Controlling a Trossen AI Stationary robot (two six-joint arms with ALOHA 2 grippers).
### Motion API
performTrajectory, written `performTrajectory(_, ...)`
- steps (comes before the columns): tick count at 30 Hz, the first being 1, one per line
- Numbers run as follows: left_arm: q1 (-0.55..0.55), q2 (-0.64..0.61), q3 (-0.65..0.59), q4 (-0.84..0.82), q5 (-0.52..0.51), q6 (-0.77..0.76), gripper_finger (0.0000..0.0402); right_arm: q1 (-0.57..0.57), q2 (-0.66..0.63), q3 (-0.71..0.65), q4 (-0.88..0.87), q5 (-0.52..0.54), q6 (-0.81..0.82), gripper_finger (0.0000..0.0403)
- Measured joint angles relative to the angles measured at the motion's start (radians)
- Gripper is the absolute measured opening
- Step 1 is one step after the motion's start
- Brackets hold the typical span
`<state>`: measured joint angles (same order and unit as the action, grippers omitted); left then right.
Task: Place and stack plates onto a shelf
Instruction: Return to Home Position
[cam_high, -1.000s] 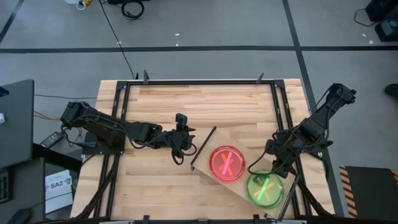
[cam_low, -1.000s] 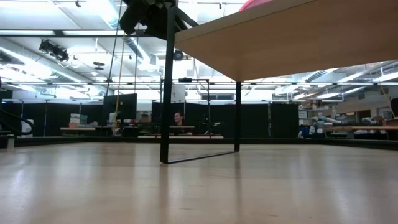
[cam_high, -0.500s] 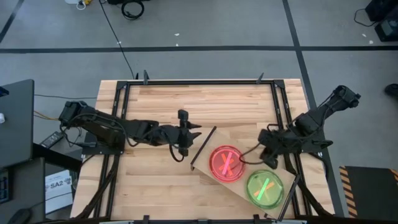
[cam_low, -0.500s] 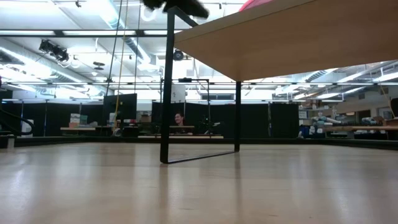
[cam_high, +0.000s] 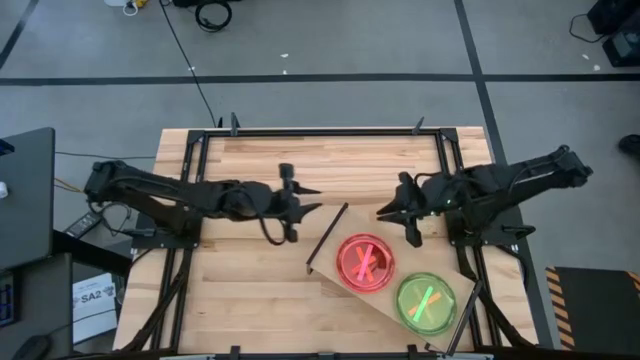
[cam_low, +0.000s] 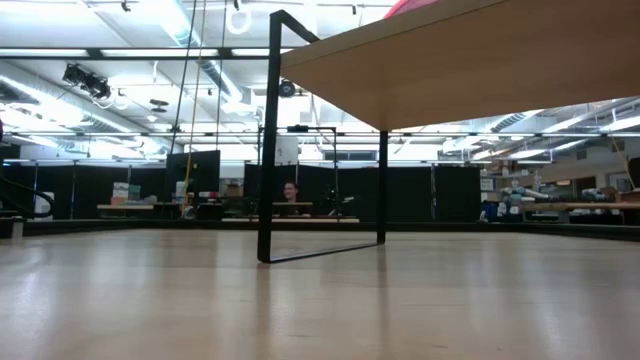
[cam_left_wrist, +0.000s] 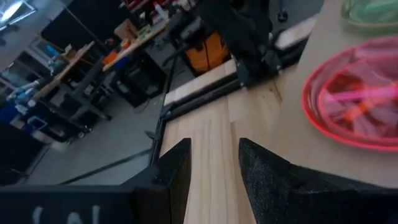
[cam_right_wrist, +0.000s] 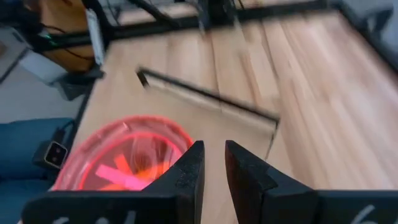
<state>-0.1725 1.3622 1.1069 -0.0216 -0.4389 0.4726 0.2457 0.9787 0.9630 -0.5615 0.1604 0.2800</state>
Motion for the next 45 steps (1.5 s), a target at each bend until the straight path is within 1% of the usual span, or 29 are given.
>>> performTrajectory(2,-0.006,-0.052,0.0,-0.039,-0.005,-0.033,0.0141,-0.021,-0.014,0.0,0.037,-0.029,-0.062,0.0071)
performTrajectory(4,-0.013,-0.115,0.0,-0.114,-0.005,-0.076,0.0141,-0.041,-0.036,0.0,0.041,-0.04,-0.096,0.0071)
performTrajectory(13,-0.058,-0.404,0.0,-0.435,-0.007,-0.28,0.0141,-0.087,-0.194,0.0,-0.011,-0.05,-0.136,0.0071)
performTrajectory(20,-0.105,-0.617,0.001,-0.647,-0.005,-0.377,0.0141,-0.087,-0.327,0.0,-0.084,-0.05,-0.145,0.0072)
performTrajectory(25,-0.137,-0.752,-0.007,-0.77,-0.005,-0.465,0.0141,-0.087,-0.414,0.0,-0.14,-0.05,-0.189,0.0071)
performTrajectory(29,-0.15,-0.869,-0.096,-0.757,-0.005,-0.472,0.0141,-0.087,-0.482,0.0,-0.203,-0.05,-0.223,0.0072)
performTrajectory(33,-0.152,-0.982,-0.251,-0.708,-0.004,-0.516,0.0141,-0.087,-0.544,0.0,-0.224,-0.05,-0.198,0.0071)
performTrajectory(40,-0.152,-1.134,-0.558,-0.433,-0.005,-0.481,0.0141,-0.087,-0.616,0.0,-0.224,-0.05,-0.205,0.0072)
performTrajectory(43,-0.152,-1.179,-0.644,-0.349,-0.004,-0.457,0.0141,-0.086,-0.634,-0.001,-0.222,-0.05,-0.202,0.0071)
performTrajectory(45,-0.152,-1.213,-0.682,-0.32,-0.006,-0.454,0.0141,-0.087,-0.644,-0.007,-0.221,-0.05,-0.201,0.0071)
